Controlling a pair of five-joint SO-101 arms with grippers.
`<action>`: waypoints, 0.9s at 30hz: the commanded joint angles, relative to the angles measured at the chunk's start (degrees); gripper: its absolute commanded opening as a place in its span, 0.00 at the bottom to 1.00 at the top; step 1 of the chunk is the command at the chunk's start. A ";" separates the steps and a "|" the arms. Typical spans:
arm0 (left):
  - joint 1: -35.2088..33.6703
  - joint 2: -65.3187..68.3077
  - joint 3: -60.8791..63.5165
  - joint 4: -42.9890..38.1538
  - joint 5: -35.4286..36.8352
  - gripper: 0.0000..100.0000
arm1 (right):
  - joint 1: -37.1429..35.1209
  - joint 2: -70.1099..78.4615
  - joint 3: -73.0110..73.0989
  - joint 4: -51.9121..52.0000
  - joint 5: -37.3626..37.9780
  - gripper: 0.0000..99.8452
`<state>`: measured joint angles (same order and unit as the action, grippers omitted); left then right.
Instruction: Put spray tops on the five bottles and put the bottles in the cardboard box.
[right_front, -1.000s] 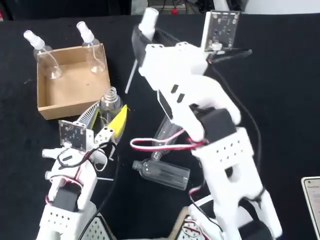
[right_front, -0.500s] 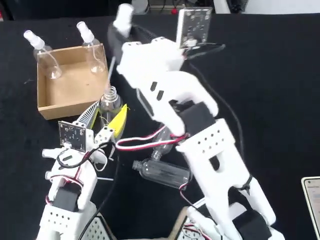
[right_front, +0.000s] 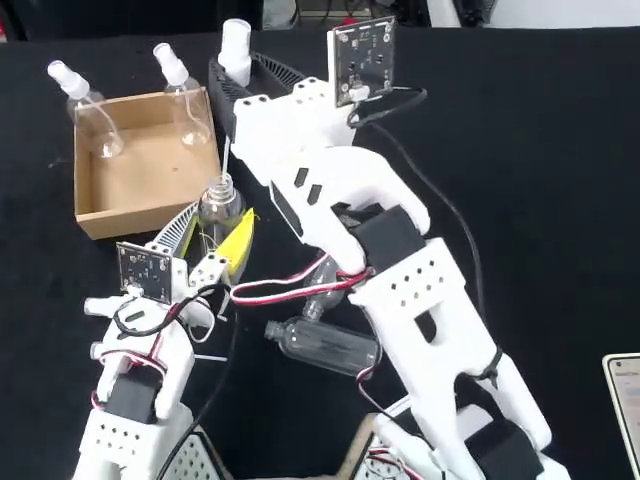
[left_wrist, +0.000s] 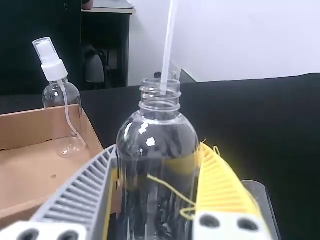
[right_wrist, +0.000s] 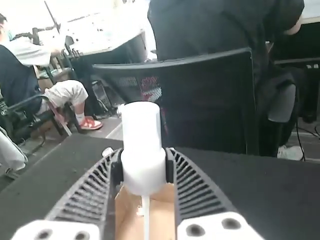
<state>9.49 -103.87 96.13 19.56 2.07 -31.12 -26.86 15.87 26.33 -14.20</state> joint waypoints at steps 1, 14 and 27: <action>0.48 -0.18 1.19 -1.41 0.26 0.09 | -1.41 -2.51 0.13 0.62 0.62 0.01; 0.48 -0.18 1.19 -1.41 0.09 0.09 | -3.08 -9.19 2.86 15.12 0.26 0.01; 0.48 -0.18 1.19 -1.41 0.00 0.09 | -6.86 -11.03 15.69 0.35 0.70 0.01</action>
<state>9.76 -103.87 96.13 19.56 2.07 -37.01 -35.91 30.20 32.48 -14.02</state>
